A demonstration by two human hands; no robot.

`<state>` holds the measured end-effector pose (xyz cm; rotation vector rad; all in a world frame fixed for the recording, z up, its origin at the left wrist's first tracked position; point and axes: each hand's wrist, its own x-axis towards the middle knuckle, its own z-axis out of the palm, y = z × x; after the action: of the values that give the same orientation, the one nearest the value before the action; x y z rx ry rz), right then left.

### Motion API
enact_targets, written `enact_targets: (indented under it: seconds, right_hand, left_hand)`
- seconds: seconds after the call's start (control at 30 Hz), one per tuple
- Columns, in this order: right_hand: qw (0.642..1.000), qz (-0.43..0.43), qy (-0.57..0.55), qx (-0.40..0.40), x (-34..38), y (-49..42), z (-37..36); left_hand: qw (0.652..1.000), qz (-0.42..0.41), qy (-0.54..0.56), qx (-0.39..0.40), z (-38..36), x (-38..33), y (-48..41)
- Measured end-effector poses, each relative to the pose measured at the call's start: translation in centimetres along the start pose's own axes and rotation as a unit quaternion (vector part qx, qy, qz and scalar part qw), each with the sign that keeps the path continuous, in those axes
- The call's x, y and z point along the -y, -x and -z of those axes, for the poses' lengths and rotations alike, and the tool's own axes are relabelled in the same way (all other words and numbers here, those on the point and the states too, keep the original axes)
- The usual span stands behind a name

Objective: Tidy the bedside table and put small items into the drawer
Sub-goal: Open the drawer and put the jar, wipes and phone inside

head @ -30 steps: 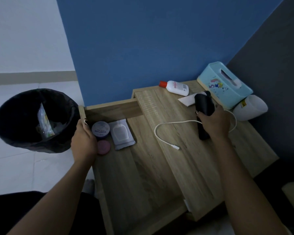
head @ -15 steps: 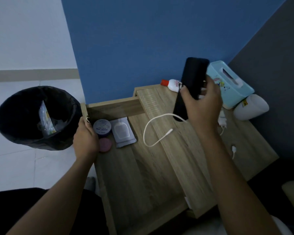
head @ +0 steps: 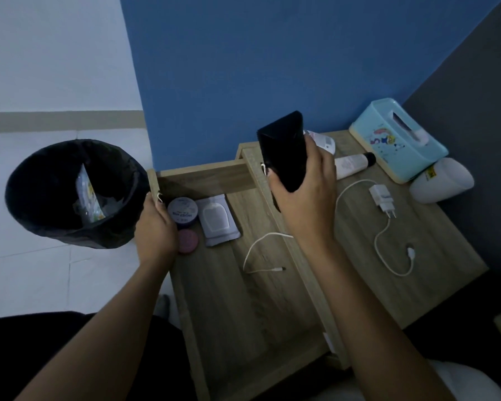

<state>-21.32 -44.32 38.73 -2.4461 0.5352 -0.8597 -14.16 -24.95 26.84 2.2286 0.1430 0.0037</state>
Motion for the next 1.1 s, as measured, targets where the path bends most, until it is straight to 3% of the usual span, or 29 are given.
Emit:
enact_targets:
  seconds: [0.17,0.3,0.6,0.93,1.1]
  right_hand:
    - [0.998,-0.037,-0.024,0.036,1.7,1.5,-1.0]
    - [0.988,-0.073,0.003,0.133,2.6,4.9,-3.2]
    - [0.924,-0.170,0.033,0.342,1.5,12.4,-9.3]
    - [0.859,-0.179,0.070,0.474,-0.1,16.3,-12.5]
    - [0.876,-0.142,0.127,0.443,0.1,17.7,-12.2]
  left_hand:
    - [1.000,0.006,-0.001,-0.002,-0.1,-0.1,0.0]
    - [1.000,0.000,0.004,-0.001,-0.1,0.0,0.0]
    - [1.000,-0.009,0.003,0.002,0.1,0.1,0.0]
    - [1.000,-0.014,-0.005,-0.002,-0.2,0.5,-0.3]
    - [1.000,-0.010,-0.009,-0.003,-0.3,0.8,-0.4]
